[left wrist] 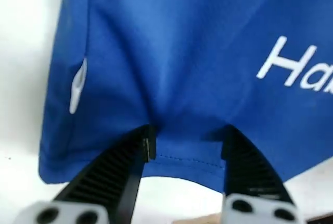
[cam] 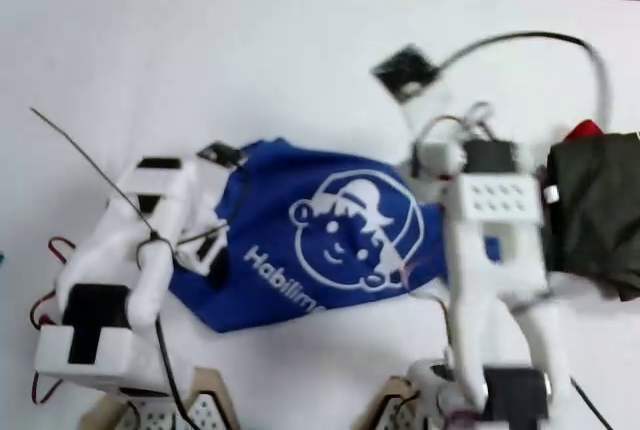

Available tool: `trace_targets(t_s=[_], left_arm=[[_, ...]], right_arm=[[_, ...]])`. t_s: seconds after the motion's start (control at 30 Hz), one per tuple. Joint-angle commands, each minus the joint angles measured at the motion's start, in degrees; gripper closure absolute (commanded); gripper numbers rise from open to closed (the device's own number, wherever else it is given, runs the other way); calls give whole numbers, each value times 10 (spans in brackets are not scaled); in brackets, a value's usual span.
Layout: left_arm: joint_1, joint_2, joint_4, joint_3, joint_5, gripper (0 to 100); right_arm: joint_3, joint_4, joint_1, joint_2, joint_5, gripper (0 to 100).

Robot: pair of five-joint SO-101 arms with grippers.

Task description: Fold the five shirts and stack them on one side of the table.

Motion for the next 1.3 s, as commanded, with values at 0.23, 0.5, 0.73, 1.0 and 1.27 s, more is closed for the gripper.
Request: trace_targets(t_s=[0.23,0.5,0.73,1.0,1.27], left_arm=[[5,-103,5,46,-21,806],[11,-382,62,110,-19,805],[7,-491,95,111,-22,805],[7,-377,-6,119,-39,805],[7,-143,-120,30,-13,805]], right_arm=[[-227,-2,-98,343,-40,633],[-298,140,-108,494,-35,633],[-298,239,-93,489,-34,844],[-296,284,23,323,12,882],[-190,296,102,146,42,882]])
